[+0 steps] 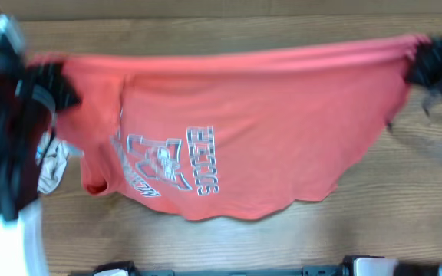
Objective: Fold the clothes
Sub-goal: 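Lift the red t-shirt with both grippers and stretch it wide, then lay the shirt flat on the table with both grippers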
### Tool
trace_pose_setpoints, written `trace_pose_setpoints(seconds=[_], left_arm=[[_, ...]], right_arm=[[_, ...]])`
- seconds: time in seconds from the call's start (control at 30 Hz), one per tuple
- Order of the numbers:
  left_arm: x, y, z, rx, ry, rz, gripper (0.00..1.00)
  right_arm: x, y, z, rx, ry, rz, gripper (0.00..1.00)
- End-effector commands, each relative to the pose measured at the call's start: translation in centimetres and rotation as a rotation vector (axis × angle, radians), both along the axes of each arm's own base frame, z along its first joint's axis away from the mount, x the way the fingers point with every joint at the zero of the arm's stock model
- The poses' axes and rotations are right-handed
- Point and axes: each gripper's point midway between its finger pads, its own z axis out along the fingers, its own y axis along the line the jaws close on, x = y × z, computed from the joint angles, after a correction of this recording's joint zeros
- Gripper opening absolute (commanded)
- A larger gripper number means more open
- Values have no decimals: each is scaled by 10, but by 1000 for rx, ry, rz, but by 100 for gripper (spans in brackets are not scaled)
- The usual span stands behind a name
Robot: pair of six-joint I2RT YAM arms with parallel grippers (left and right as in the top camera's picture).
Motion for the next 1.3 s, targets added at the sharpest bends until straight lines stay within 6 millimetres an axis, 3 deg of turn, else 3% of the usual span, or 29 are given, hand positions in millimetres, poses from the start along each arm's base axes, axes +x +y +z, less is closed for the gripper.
trace_pose_setpoints(seconds=[0.0, 0.07, 0.13, 0.2, 0.23, 0.27, 0.33, 0.4, 0.43, 0.53, 0.6, 0.63, 0.73, 0.9, 1.07, 1.13, 1.27], left_arm=[[96, -14, -37, -60, 12, -134, 4], [136, -12, -29, -84, -67, -165, 4], [146, -9, -2, -74, -144, -173, 4], [141, 3, 44, -46, -246, -152, 4], [125, 12, 86, -25, -334, -142, 4], [116, 13, 103, -17, -363, -145, 4], [100, 12, 118, -13, -370, -149, 4], [87, 7, 109, -13, -300, -162, 4], [83, 3, 97, -23, -247, -171, 4], [67, -12, 25, -83, 47, -201, 4], [58, -17, -21, -96, 227, -212, 4], [52, -11, -71, -82, 421, -167, 4], [47, -6, -143, -68, 672, -128, 4], [34, -14, -247, -126, 990, -149, 4], [-2, -32, -334, -207, 1281, -187, 4], [-13, -47, -356, -243, 1330, -234, 4], [-26, -69, -380, -220, 1361, -293, 4]], right_arm=[[89, -16, -58, -51, 91, -30, 4], [123, -27, -62, -30, 35, -82, 4], [132, -33, -38, -11, -69, -111, 4], [130, -40, -6, -22, -165, -134, 4], [121, -47, 25, -34, -242, -154, 4], [114, -48, 38, -38, -269, -157, 4], [105, -50, 44, -39, -268, -163, 4], [96, -50, 32, -40, -204, -162, 4], [91, -49, 20, -39, -149, -162, 4], [71, -47, -39, -31, 98, -158, 4], [62, -46, -67, -28, 218, -155, 4], [53, -45, -97, -26, 340, -151, 4], [43, -45, -141, -45, 496, -123, 4], [25, -48, -217, -72, 711, -112, 4], [0, -48, -295, -78, 874, -111, 4], [-10, -58, -311, -119, 907, -174, 4], [-16, -74, -315, -175, 914, -283, 4]])
